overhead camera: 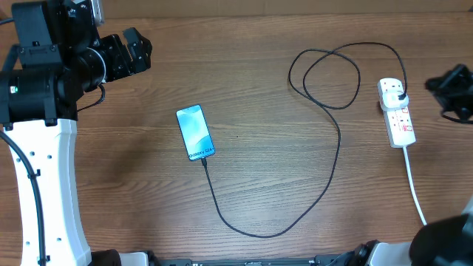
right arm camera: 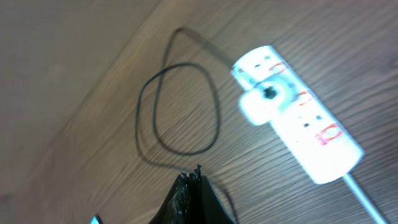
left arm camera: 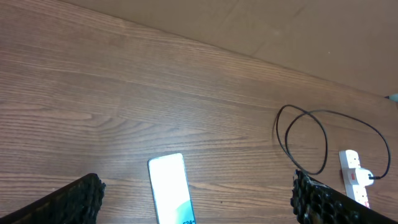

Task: Plug charger to phone and switch on socket
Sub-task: 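Open the left gripper and raise both arms away from the phone, then move the right gripper over the power strip's orange switch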

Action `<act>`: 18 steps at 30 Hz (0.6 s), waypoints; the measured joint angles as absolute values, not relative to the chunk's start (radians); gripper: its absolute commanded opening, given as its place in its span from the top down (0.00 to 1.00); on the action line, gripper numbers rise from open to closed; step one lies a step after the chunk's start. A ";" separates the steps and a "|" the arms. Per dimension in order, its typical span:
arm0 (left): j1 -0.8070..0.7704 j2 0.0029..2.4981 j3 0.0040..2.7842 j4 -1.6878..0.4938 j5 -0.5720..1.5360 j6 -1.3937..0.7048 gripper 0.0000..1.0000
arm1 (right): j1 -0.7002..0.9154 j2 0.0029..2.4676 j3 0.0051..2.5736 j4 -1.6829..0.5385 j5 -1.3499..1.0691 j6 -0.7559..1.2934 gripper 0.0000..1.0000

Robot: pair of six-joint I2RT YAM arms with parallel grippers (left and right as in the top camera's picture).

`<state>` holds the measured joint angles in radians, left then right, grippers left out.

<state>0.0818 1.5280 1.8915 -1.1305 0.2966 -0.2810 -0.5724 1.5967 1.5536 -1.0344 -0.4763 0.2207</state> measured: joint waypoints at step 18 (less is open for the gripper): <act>0.082 1.528 1.892 -1.131 0.297 -0.281 0.00 | -0.672 1.877 1.554 -0.902 -0.477 0.261 0.96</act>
<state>0.0818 1.5284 1.8915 -1.1305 0.2966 -0.2810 -0.6716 1.8767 1.5536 -0.9016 -0.4770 0.2607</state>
